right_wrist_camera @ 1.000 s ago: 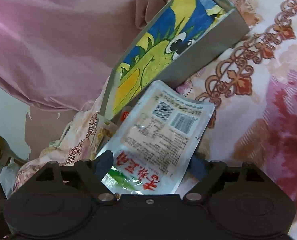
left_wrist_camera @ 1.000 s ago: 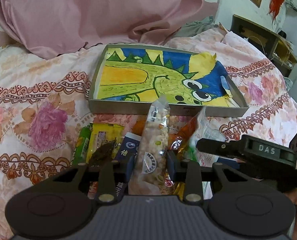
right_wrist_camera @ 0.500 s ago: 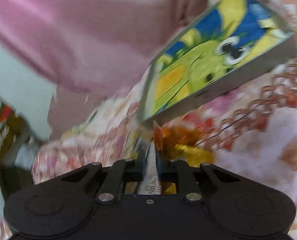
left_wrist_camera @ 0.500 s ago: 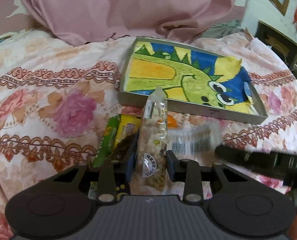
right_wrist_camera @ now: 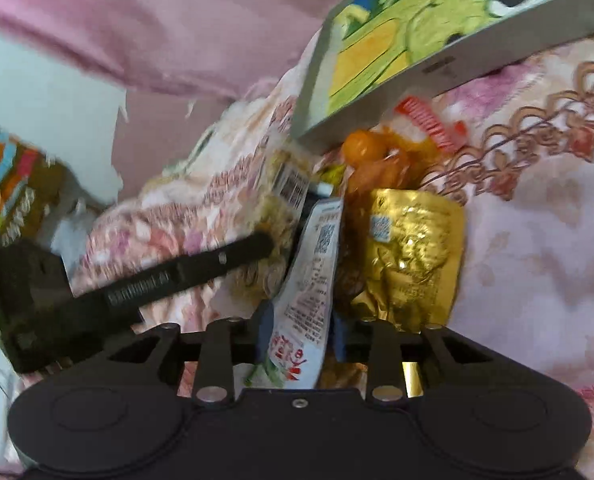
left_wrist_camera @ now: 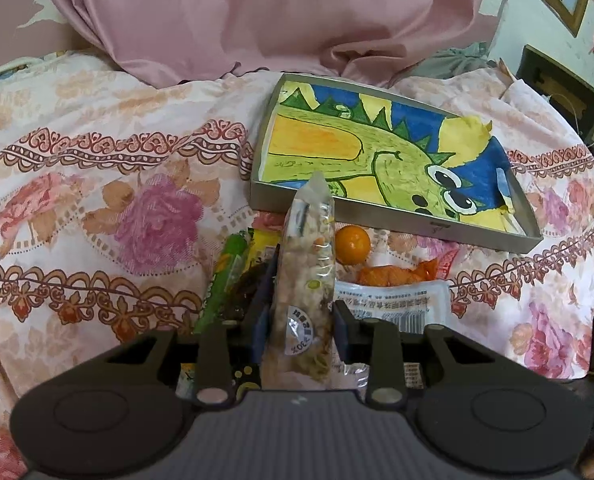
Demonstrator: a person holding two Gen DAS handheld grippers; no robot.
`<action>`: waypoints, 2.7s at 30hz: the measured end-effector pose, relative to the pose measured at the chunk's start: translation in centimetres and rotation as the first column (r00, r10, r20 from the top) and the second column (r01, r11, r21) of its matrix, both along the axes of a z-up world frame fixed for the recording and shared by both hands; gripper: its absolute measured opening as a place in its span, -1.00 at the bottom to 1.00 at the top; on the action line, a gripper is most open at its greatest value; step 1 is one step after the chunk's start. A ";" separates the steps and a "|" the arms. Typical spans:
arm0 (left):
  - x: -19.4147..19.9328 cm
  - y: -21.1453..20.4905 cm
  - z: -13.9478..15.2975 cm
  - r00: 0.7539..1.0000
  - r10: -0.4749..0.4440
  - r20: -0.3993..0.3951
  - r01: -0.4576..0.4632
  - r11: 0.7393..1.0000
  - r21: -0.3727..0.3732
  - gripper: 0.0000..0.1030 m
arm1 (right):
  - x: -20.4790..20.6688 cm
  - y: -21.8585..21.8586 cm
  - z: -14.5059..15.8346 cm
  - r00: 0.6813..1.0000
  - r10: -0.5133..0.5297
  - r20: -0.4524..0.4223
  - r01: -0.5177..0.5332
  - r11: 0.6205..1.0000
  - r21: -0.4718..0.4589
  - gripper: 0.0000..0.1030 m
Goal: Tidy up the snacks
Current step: 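Lift both held snacks and carry them over the grey tray, then lower both snacks into the tray and open both tools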
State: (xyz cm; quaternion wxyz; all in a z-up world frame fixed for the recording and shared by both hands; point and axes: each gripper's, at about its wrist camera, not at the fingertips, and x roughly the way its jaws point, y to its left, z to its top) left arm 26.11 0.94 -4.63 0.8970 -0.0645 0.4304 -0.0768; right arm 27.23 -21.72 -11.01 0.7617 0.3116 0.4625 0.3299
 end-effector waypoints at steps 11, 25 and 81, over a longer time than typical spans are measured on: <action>-0.4 0.6 0.5 1.000 0.004 0.019 -0.003 0.999 -0.036 -0.30 | -2.3 2.4 2.1 0.990 0.022 0.141 -0.001 0.989 -0.149 -0.75; -2.3 1.2 3.8 0.983 0.034 0.178 -0.016 0.995 -0.098 -0.30 | -6.3 2.8 8.6 0.892 -0.002 0.453 0.199 0.900 -0.389 -0.87; 12.8 -2.2 -0.3 0.964 -0.002 0.267 0.016 0.998 -0.053 -0.03 | 12.1 -1.0 4.6 0.842 -0.237 0.484 0.510 0.644 -0.571 0.47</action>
